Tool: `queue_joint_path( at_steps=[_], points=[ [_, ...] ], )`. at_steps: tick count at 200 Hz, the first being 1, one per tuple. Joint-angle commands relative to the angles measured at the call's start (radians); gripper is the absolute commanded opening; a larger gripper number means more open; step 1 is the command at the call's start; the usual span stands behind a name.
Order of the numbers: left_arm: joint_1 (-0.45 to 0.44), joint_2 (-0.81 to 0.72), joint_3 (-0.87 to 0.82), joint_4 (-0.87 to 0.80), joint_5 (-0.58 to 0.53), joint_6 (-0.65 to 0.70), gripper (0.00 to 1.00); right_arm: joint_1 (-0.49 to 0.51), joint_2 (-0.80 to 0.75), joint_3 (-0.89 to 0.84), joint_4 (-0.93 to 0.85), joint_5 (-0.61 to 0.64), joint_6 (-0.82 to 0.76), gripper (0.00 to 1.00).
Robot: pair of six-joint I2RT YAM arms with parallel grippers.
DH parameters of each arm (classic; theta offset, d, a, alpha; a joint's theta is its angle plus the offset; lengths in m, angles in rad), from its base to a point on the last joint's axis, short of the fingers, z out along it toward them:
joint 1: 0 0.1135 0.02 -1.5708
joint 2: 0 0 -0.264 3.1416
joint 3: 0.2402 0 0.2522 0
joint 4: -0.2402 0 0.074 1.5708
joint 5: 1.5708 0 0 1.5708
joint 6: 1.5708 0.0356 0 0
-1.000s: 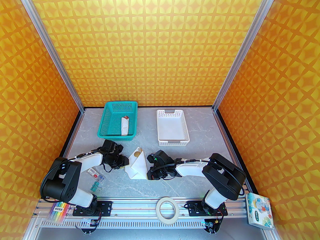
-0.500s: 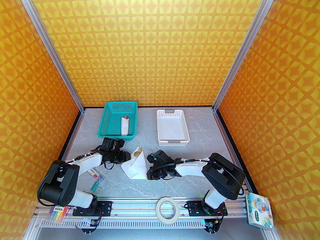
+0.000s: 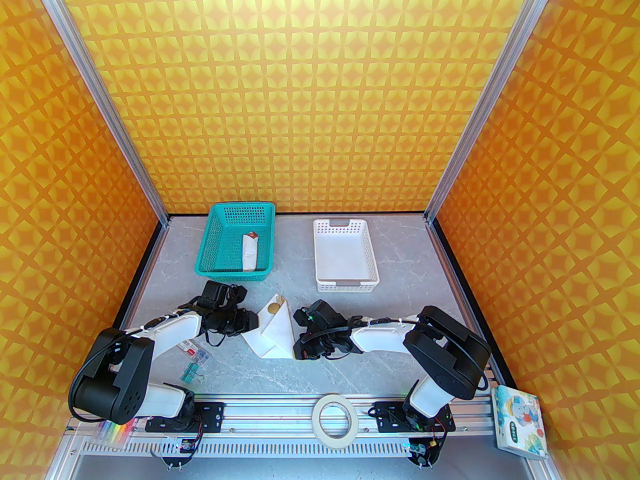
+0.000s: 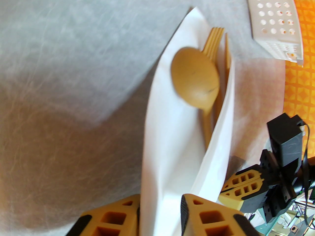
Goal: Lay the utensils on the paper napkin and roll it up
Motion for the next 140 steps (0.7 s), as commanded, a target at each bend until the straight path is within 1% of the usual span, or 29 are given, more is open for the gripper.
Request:
queue_joint_path(
  at_steps=[1, 26, 62, 101, 140],
  points=[
    [-0.003, -0.034, -0.014, -0.058, -0.018, 0.031, 0.25, 0.007, 0.048, -0.007, -0.100, 0.054, -0.024, 0.00],
    [-0.004, -0.075, -0.011, -0.112, -0.018, 0.032, 0.22, 0.007, 0.048, -0.006, -0.102, 0.055, -0.023, 0.00],
    [-0.005, -0.140, -0.001, -0.193, -0.011, 0.038, 0.15, 0.007, 0.047, -0.004, -0.107, 0.056, -0.025, 0.00],
    [-0.011, -0.161, 0.010, -0.191, 0.051, 0.020, 0.09, 0.007, 0.056, 0.002, -0.109, 0.055, -0.022, 0.00],
    [-0.030, -0.157, 0.026, -0.149, 0.124, -0.016, 0.05, 0.006, 0.058, 0.008, -0.121, 0.058, -0.031, 0.00]
  ],
)
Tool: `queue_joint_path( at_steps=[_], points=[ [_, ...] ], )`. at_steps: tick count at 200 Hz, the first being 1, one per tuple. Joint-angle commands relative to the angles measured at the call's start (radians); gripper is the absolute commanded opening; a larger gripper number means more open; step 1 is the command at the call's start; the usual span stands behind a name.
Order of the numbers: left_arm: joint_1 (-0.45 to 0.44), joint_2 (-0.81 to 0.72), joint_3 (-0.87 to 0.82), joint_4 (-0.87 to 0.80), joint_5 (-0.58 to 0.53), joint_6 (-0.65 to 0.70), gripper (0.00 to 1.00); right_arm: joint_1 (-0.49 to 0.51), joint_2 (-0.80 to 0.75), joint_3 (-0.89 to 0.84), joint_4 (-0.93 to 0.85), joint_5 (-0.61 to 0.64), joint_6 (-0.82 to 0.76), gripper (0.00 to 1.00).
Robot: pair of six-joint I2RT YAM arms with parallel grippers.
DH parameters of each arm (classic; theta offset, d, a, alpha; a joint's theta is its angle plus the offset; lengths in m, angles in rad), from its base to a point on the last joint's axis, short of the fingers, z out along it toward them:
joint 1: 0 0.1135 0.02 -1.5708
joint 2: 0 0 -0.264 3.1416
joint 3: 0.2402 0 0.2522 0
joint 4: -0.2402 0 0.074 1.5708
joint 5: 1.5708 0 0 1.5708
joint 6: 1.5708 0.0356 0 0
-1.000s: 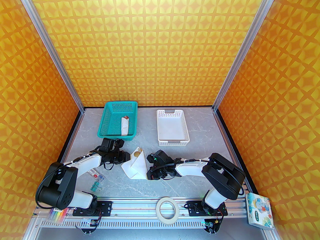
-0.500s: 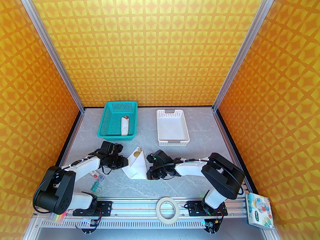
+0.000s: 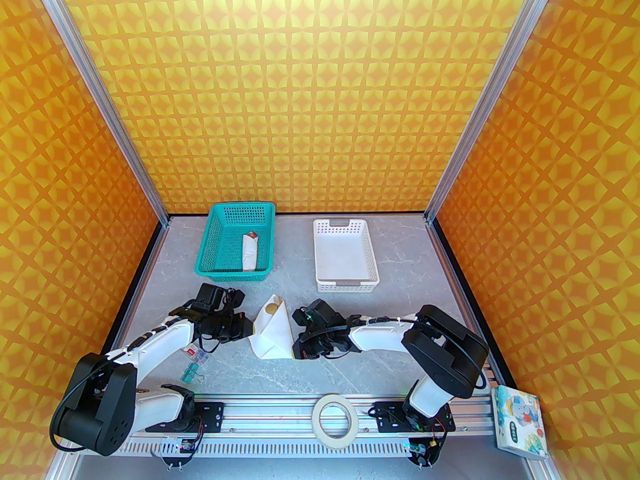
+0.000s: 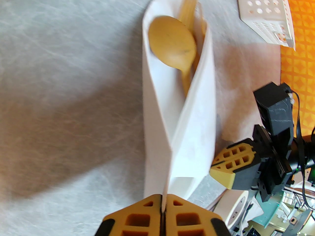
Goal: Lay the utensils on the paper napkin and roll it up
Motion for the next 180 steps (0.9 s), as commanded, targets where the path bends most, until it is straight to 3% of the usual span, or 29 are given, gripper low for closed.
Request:
queue_joint_path(
  at_steps=[1, 89, 125, 180],
  points=[
    [-0.015, -0.006, 0.030, 0.014, 0.074, -0.026, 0.05, 0.006, 0.046, -0.011, -0.103, 0.061, -0.024, 0.00],
    [-0.067, 0.046, 0.082, 0.105, 0.135, -0.125, 0.04, 0.006, 0.057, 0.001, -0.111, 0.064, -0.029, 0.00],
    [-0.086, 0.085, 0.080, 0.229, 0.135, -0.245, 0.03, 0.006, 0.061, 0.004, -0.115, 0.064, -0.032, 0.00],
    [-0.131, 0.166, 0.116, 0.282, 0.135, -0.267, 0.02, 0.006, 0.064, 0.007, -0.119, 0.067, -0.033, 0.00]
  ],
)
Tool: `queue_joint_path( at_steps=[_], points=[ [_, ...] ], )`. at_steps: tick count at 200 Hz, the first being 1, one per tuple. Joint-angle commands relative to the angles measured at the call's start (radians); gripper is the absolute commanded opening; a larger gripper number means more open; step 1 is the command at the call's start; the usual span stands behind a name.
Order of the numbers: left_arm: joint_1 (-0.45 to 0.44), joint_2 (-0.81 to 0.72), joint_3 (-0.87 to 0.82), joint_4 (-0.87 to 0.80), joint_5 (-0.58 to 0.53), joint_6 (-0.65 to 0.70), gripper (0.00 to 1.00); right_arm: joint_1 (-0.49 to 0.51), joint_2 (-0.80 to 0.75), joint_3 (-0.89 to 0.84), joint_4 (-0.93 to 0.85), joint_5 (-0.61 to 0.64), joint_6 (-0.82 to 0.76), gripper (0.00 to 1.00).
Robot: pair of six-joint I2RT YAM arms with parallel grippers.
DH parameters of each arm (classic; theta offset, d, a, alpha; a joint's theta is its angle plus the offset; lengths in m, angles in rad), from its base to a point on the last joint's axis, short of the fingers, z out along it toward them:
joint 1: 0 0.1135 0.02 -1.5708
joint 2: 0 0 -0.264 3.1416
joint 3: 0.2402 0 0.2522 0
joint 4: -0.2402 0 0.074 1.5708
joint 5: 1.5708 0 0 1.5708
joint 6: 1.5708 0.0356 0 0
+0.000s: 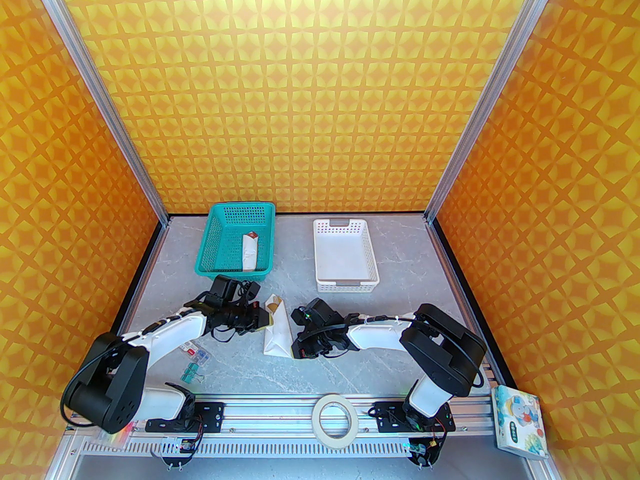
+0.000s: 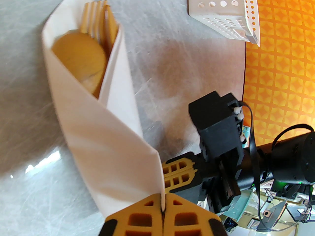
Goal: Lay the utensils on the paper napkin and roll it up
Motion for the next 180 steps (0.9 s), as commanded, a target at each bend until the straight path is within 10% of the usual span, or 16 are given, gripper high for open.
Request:
queue_joint_path(
  at_steps=[1, 180],
  points=[
    [-0.018, 0.029, 0.032, 0.057, 0.015, -0.031, 0.02, 0.006, 0.048, -0.018, -0.097, 0.068, -0.015, 0.00],
    [-0.094, 0.209, 0.085, 0.218, -0.081, -0.061, 0.01, 0.010, 0.059, -0.018, -0.094, 0.065, -0.013, 0.00]
  ],
)
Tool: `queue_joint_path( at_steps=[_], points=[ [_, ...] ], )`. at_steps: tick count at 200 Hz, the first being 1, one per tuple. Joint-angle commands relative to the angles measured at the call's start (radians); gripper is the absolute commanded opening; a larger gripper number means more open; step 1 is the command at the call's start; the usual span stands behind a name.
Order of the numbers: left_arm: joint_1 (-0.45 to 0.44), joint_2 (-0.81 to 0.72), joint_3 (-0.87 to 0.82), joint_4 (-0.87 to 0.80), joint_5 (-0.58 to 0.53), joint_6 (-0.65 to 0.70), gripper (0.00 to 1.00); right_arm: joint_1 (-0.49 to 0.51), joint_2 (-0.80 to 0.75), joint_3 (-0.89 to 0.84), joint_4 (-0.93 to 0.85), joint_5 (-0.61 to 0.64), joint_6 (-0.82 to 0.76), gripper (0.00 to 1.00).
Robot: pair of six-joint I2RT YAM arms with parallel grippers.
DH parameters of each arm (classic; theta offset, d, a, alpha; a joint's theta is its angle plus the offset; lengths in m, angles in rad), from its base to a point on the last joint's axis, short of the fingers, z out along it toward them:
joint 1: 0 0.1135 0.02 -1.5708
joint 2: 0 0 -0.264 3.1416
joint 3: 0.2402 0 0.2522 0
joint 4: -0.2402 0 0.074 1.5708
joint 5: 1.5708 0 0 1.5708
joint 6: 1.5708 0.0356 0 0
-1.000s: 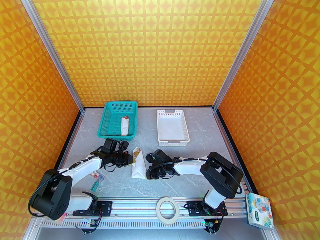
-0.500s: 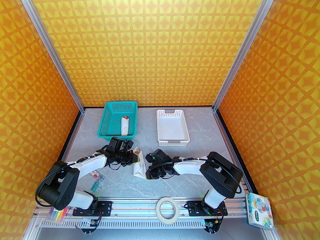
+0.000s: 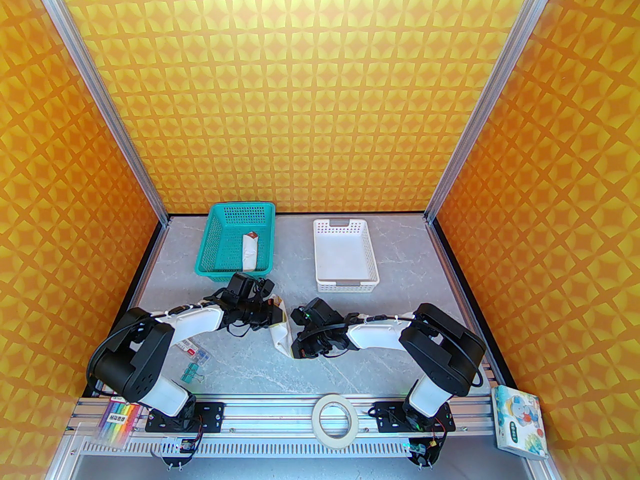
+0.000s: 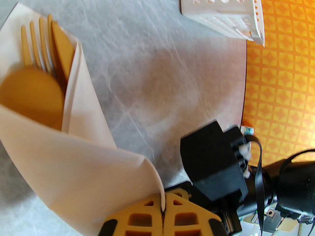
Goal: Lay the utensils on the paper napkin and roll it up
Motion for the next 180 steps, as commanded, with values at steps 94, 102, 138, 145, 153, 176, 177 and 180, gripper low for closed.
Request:
queue_joint_path(
  at_steps=[94, 102, 138, 145, 153, 176, 177, 180],
  points=[
    [-0.046, 0.145, 0.056, 0.111, -0.043, -0.024, 0.00, 0.013, 0.054, -0.024, -0.085, 0.071, -0.009, 0.00],
    [-0.047, 0.148, 0.054, 0.113, -0.049, -0.024, 0.00, 0.013, 0.052, -0.024, -0.080, 0.069, -0.006, 0.00],
    [-0.046, 0.152, 0.042, 0.085, -0.092, -0.012, 0.00, 0.012, 0.004, -0.028, -0.048, 0.069, 0.016, 0.00],
    [-0.046, 0.154, 0.041, 0.081, -0.097, -0.012, 0.00, 0.013, -0.012, -0.029, -0.045, 0.070, 0.021, 0.00],
    [-0.046, 0.159, 0.039, 0.078, -0.101, -0.012, 0.00, 0.013, -0.037, -0.028, -0.045, 0.077, 0.025, 0.04],
    [-0.046, 0.163, 0.031, 0.083, -0.109, -0.018, 0.00, 0.013, -0.139, -0.029, -0.066, 0.106, 0.027, 0.12],
    [-0.046, 0.163, 0.030, 0.084, -0.109, -0.018, 0.00, 0.013, -0.145, -0.029, -0.068, 0.107, 0.027, 0.12],
    [-0.046, 0.163, 0.030, 0.084, -0.109, -0.019, 0.00, 0.013, -0.157, -0.029, -0.071, 0.110, 0.026, 0.14]
  ],
)
